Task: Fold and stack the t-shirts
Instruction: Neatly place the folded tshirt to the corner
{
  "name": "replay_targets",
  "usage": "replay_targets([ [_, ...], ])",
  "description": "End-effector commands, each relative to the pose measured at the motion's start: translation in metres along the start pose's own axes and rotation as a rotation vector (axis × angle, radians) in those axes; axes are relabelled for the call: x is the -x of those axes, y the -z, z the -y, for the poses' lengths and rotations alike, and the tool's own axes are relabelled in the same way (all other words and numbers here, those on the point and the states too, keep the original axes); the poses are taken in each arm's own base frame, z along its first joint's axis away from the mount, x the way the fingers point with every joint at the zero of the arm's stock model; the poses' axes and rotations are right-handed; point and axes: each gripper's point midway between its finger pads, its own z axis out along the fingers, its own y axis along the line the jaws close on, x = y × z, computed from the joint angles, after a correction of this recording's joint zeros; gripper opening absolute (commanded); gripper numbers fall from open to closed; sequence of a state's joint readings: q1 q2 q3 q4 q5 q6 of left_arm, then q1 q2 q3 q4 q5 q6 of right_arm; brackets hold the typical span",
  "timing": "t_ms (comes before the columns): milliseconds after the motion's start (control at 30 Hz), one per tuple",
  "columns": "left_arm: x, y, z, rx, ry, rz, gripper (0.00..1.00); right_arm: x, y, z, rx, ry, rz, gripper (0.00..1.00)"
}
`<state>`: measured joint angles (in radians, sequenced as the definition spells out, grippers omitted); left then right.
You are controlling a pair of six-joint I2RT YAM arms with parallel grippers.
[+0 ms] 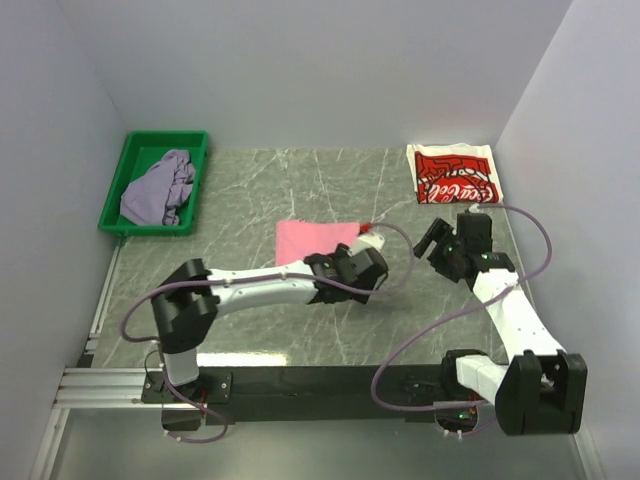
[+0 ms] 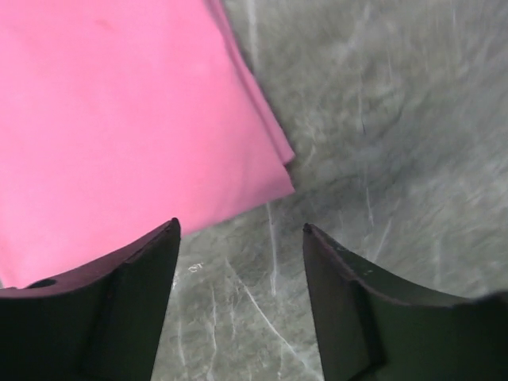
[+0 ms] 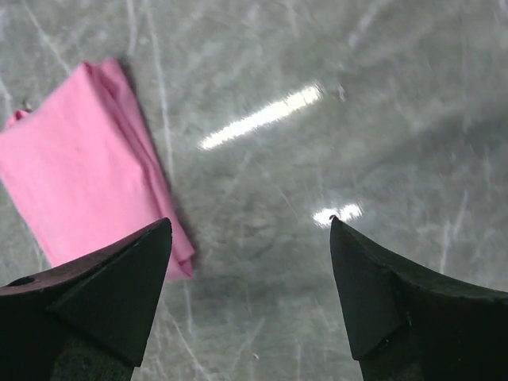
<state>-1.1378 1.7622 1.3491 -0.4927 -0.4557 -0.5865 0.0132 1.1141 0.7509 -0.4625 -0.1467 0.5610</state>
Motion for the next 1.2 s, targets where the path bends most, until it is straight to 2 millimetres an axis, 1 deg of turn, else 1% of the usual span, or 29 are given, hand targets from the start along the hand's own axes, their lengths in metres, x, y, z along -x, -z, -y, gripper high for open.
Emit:
replay_targets([
  [0,0.003,-0.003,0.01,0.036,-0.181,0.034,0.67,-0.011,0.009,0.02,-0.06,-0.043,0.027,0.87],
  [33,0.0,-0.011,0.017,0.022,-0.19,0.034,0.66,-0.013,0.008,0.031,-0.081,-0.069,0.031,0.87],
  [100,-0.004,-0.018,0.023,0.017,-0.217,0.037,0.66,-0.017,0.009,0.034,-0.077,-0.075,0.039,0.87],
  [133,-0.008,-0.026,0.024,0.026,-0.228,0.035,0.66,-0.022,0.007,0.039,-0.087,-0.082,0.029,0.86],
  [200,-0.011,-0.031,0.028,0.032,-0.253,0.039,0.65,-0.025,0.006,0.041,-0.084,-0.086,0.027,0.86],
  [233,-0.017,-0.037,0.029,0.037,-0.268,0.026,0.65,-0.029,0.005,0.044,-0.091,-0.088,0.019,0.86],
  [333,-0.024,-0.046,0.035,0.017,-0.289,0.025,0.64,-0.032,0.003,0.048,-0.094,-0.087,0.016,0.86],
  [400,-0.027,-0.051,0.037,0.017,-0.295,0.03,0.64,-0.032,0.001,0.049,-0.093,-0.084,0.017,0.85],
  [433,-0.031,-0.056,0.036,0.027,-0.303,0.023,0.64,-0.034,0.001,0.048,-0.085,-0.085,0.009,0.85],
  [500,-0.031,-0.061,0.036,0.04,-0.304,0.029,0.64,-0.035,-0.001,0.048,-0.078,-0.082,0.004,0.84],
  [533,-0.035,-0.065,0.036,0.046,-0.311,0.022,0.63,-0.037,-0.002,0.048,-0.076,-0.082,-0.003,0.84],
  [633,-0.043,-0.072,0.036,0.051,-0.326,0.008,0.6,-0.04,-0.005,0.048,-0.066,-0.083,-0.013,0.83],
  [667,-0.046,-0.073,0.036,0.054,-0.326,0.003,0.59,-0.041,-0.006,0.044,-0.048,-0.084,-0.016,0.83],
  [733,-0.054,-0.078,0.034,0.061,-0.335,-0.014,0.52,-0.043,-0.008,0.041,-0.026,-0.082,-0.027,0.82],
  [767,-0.056,-0.079,0.033,0.065,-0.331,-0.018,0.49,-0.041,-0.009,0.039,-0.01,-0.076,-0.023,0.81],
  [800,-0.058,-0.08,0.032,0.071,-0.332,-0.022,0.41,-0.043,-0.009,0.033,0.021,-0.07,-0.038,0.81],
  [867,-0.059,-0.08,0.029,0.08,-0.327,-0.019,0.33,-0.044,-0.011,0.03,0.043,-0.064,-0.043,0.8],
  [900,-0.059,-0.08,0.028,0.084,-0.324,-0.016,0.22,-0.045,-0.012,0.025,0.07,-0.063,-0.055,0.8],
  [967,-0.055,-0.077,0.027,0.088,-0.314,-0.006,0.16,-0.046,-0.015,0.018,0.113,-0.064,-0.064,0.8],
  [1000,-0.051,-0.075,0.027,0.087,-0.303,0.002,0.09,-0.046,-0.016,0.013,0.14,-0.067,-0.072,0.8],
  [1033,-0.044,-0.069,0.028,0.076,-0.286,0.018,0.06,-0.053,-0.015,0.002,0.205,-0.07,-0.111,0.8],
  [1067,-0.042,-0.066,0.031,0.056,-0.264,0.022,0.04,-0.05,-0.019,-0.006,0.248,-0.075,-0.112,0.8],
  [1100,-0.032,-0.058,0.032,0.037,-0.24,0.042,0.01,-0.052,-0.02,-0.011,0.274,-0.081,-0.13,0.8],
  [1133,-0.032,-0.056,0.031,0.027,-0.228,0.044,0.01,-0.055,-0.02,-0.019,0.318,-0.086,-0.156,0.81],
  [1167,-0.029,-0.052,0.032,0.014,-0.21,0.054,0.01,-0.055,-0.024,-0.026,0.345,-0.099,-0.172,0.81],
])
